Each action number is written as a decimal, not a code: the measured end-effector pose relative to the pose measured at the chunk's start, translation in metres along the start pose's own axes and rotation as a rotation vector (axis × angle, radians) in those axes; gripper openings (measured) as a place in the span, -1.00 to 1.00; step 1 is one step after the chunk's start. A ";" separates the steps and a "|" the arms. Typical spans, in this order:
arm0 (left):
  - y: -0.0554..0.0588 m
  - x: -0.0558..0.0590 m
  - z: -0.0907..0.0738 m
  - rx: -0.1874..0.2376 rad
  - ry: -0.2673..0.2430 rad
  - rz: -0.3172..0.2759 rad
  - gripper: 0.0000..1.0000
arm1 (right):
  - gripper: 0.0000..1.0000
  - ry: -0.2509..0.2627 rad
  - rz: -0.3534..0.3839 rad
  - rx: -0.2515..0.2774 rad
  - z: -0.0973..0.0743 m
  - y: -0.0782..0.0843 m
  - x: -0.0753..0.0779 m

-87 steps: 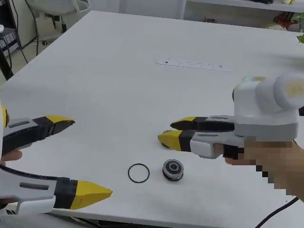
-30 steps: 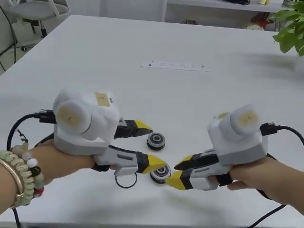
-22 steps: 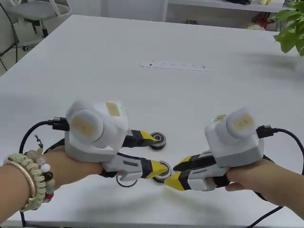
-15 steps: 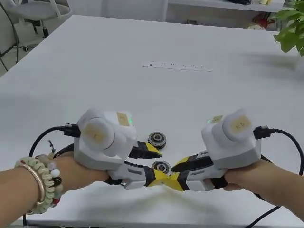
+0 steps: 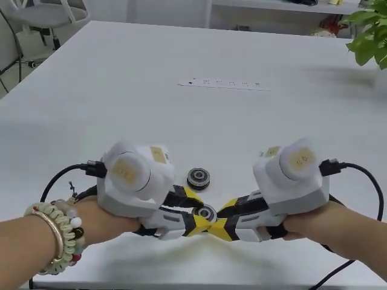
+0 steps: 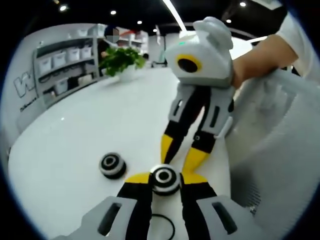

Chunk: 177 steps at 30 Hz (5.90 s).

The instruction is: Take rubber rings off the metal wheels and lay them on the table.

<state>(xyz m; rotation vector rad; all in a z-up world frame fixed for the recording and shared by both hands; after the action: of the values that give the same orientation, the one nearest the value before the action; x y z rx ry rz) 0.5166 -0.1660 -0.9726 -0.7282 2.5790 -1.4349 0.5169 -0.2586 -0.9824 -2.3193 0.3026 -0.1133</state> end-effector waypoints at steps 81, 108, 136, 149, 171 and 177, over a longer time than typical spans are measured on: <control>0.002 -0.005 -0.002 0.029 -0.016 -0.014 -0.73 | -1.00 -0.096 0.717 0.162 -0.006 -0.015 0.005; 0.002 -0.005 -0.003 0.040 -0.018 -0.033 -0.72 | -1.00 -0.080 0.668 0.155 -0.007 -0.017 0.008; -0.031 0.001 -0.013 0.110 -0.012 -0.045 -0.50 | -1.00 -0.041 0.668 0.137 -0.008 -0.013 0.014; -0.071 0.016 -0.041 0.181 0.050 -0.045 -0.10 | -1.00 -0.029 0.650 0.144 -0.010 -0.018 0.011; -0.048 0.027 -0.126 0.139 -0.102 0.072 0.32 | -1.00 -0.062 0.617 0.198 -0.012 -0.034 0.006; -0.028 0.024 -0.143 0.131 -0.177 0.028 0.35 | -1.00 -0.083 0.596 0.212 -0.012 -0.042 -0.001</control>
<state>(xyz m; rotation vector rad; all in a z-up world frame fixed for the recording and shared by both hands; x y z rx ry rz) 0.4610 -0.0783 -0.8675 -0.7598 2.3306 -1.4441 0.5215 -0.2384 -0.9442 -1.9319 0.8761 0.2357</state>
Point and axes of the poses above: the centre of the closed fingertips' face, and the gripper's own axes: z roughly forward along the fingers, x roughly to its right, y roughly out of its underside, the point moved 6 cm from there along -z, roughly backward along the fingers, and after that the axes turned 10 degrees about -z, right-handed, at the moved point
